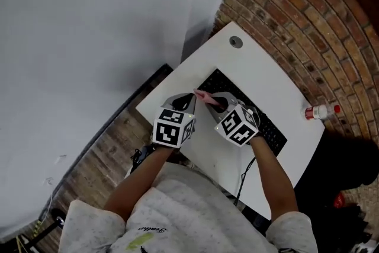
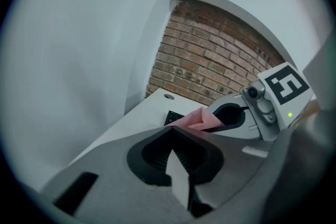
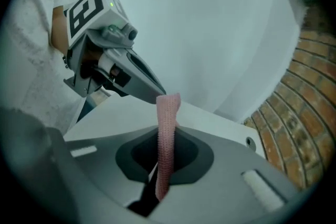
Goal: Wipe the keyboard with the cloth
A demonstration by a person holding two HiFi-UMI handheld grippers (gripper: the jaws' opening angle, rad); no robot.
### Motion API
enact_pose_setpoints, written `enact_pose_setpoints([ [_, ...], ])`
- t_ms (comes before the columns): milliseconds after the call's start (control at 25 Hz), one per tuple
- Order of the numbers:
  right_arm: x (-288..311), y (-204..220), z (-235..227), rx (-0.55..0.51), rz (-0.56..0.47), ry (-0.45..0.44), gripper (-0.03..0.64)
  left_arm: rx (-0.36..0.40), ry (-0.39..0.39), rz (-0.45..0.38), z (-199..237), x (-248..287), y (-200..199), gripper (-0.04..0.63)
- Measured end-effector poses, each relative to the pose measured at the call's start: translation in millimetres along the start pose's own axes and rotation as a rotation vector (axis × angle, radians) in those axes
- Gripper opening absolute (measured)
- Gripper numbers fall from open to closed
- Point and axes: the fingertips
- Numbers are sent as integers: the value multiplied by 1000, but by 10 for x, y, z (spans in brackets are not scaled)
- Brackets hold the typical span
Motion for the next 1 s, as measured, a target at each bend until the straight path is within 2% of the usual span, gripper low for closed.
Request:
enact_pose_setpoints([
  [120,-251,109,-62,156,-47,84,21,58,64,23,-181,84,-84,-9],
  [320,-676,347,-199,349,-100,216,21,143,143,55,-528,242,-192,-9],
  [600,-1335,836,-338,697,-194,430,21,308,266,103,-1115,460,-264,-8],
  [840,-1845,1406,-219,1004,-267,640,21,425,374,108,-1529,497,-268,-6],
  [1000,-2027,1634,-49,1130,-294,720,21,481,406,113,-1681,520,-249,-6],
])
Point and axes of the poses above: the fingertips, and each gripper's own axes: x forward along the fingers, z to its left, y out of its underside, and after that the axes turned 9 degrees about z, right-handed
